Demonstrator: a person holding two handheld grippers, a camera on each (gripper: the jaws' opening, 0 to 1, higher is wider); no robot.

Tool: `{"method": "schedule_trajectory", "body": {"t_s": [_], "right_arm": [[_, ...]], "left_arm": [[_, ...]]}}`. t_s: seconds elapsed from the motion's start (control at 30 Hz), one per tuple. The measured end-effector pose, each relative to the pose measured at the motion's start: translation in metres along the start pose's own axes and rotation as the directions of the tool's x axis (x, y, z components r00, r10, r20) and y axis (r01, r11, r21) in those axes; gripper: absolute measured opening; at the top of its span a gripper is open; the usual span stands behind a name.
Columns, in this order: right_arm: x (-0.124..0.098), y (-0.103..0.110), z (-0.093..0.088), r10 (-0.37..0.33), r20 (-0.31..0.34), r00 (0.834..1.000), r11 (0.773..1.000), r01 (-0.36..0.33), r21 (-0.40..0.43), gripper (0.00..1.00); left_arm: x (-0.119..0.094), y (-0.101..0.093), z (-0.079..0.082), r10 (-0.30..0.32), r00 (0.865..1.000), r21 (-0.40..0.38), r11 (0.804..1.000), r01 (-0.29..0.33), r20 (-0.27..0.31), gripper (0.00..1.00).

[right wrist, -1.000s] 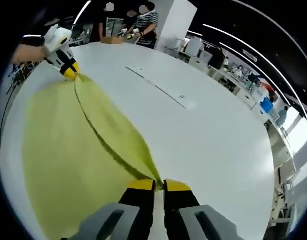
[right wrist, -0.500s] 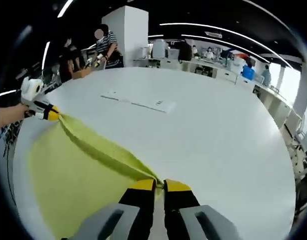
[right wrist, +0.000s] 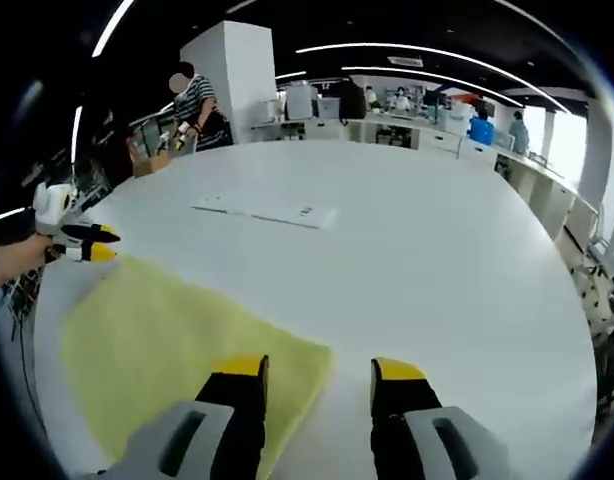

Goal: Fold the garment on the visible template until the final outline fits inside the template.

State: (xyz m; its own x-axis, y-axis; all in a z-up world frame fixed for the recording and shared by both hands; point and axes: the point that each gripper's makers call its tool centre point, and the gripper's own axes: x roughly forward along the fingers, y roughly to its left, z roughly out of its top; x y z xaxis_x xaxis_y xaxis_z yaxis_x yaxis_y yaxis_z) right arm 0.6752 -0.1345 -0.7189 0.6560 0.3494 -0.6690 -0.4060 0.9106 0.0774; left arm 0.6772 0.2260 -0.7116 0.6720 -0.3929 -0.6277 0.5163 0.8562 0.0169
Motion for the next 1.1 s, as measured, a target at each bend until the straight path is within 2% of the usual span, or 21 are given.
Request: {"method": "schedule_trajectory", "body": {"t_s": [0.07,0.27,0.57,0.83,1.1], "right_arm": [[-0.004,0.002,0.0,0.006,0.001,1.0,1.0,-0.006,-0.003,0.52],[-0.021,0.018,0.0,0.061,0.012,0.998,0.998,-0.06,-0.016,0.65],[-0.047,0.048,-0.012,0.158,0.008,0.987,0.986,-0.157,-0.056,0.81],[-0.071,0.065,-0.042,0.208,-0.017,0.978,0.976,-0.209,-0.069,0.84],[-0.089,0.069,-0.069,0.227,-0.04,0.973,0.971,-0.229,-0.074,0.82]], "left_arm": [[-0.004,-0.001,-0.002,-0.003,1.0,-0.008,1.0,0.003,0.001,0.36],[-0.024,-0.013,-0.006,-0.041,0.999,-0.028,0.999,0.042,0.029,0.53],[-0.057,-0.042,-0.004,-0.107,0.991,0.023,0.994,0.105,0.081,0.66],[-0.079,-0.062,-0.01,-0.132,0.986,0.047,0.991,0.128,0.105,0.7],[-0.093,-0.084,-0.031,-0.155,0.984,0.063,0.987,0.149,0.087,0.68]]}}
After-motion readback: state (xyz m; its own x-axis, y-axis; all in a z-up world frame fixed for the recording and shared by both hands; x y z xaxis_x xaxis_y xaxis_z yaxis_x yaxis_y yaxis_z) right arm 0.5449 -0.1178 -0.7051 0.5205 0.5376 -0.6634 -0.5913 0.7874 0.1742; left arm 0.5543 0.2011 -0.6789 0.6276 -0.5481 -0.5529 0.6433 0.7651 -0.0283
